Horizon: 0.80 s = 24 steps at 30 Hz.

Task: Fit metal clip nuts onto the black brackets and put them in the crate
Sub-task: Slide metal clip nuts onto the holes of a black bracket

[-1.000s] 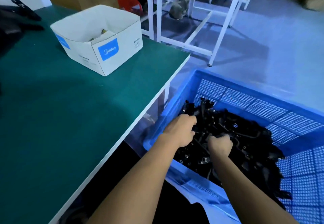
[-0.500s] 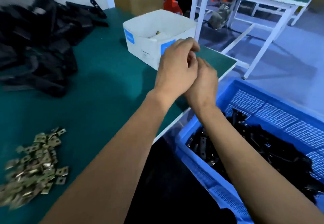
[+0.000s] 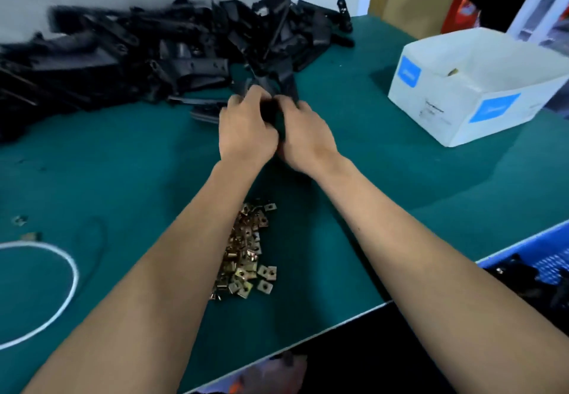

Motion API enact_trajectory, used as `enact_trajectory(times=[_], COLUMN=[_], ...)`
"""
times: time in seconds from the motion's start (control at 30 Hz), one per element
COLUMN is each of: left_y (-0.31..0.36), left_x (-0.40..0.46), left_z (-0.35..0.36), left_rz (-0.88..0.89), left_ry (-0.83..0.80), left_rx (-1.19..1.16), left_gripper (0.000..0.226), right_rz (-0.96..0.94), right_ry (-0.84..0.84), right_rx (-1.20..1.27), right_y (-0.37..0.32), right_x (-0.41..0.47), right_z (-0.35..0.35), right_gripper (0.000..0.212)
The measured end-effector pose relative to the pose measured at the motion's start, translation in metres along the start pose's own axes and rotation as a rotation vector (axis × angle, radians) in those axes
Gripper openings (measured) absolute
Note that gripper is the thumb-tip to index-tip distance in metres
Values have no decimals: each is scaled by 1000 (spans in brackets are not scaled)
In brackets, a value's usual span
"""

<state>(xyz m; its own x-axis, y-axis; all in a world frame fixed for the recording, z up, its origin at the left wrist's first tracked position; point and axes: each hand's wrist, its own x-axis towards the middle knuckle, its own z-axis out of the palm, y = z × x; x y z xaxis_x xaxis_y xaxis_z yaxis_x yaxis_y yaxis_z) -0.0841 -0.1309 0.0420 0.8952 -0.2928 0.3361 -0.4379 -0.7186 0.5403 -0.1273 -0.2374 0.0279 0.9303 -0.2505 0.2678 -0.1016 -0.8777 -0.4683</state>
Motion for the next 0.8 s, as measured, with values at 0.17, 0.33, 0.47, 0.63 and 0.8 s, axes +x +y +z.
enact_trajectory(times=[0.17, 0.33, 0.47, 0.63, 0.8], left_y=[-33, -46, -57, -90, -116], left_x=[15, 28, 27, 17, 4], left_z=[-7, -4, -6, -29, -48], left_rz=[-97, -141, -184, -335, -552], left_ry=[29, -28, 57, 437, 581], left_rx=[-25, 47, 57, -292, -1060], left_gripper=[36, 35, 29, 29, 30], right_rz=[-30, -46, -64, -175, -418], right_ry=[92, 151, 238, 156, -431], right_rx=[181, 281, 334, 435, 301], right_y=[0, 5, 3, -10, -29], right_x=[6, 12, 10, 2, -14], right_z=[19, 25, 22, 6, 4], right_gripper=[52, 48, 25, 22, 15])
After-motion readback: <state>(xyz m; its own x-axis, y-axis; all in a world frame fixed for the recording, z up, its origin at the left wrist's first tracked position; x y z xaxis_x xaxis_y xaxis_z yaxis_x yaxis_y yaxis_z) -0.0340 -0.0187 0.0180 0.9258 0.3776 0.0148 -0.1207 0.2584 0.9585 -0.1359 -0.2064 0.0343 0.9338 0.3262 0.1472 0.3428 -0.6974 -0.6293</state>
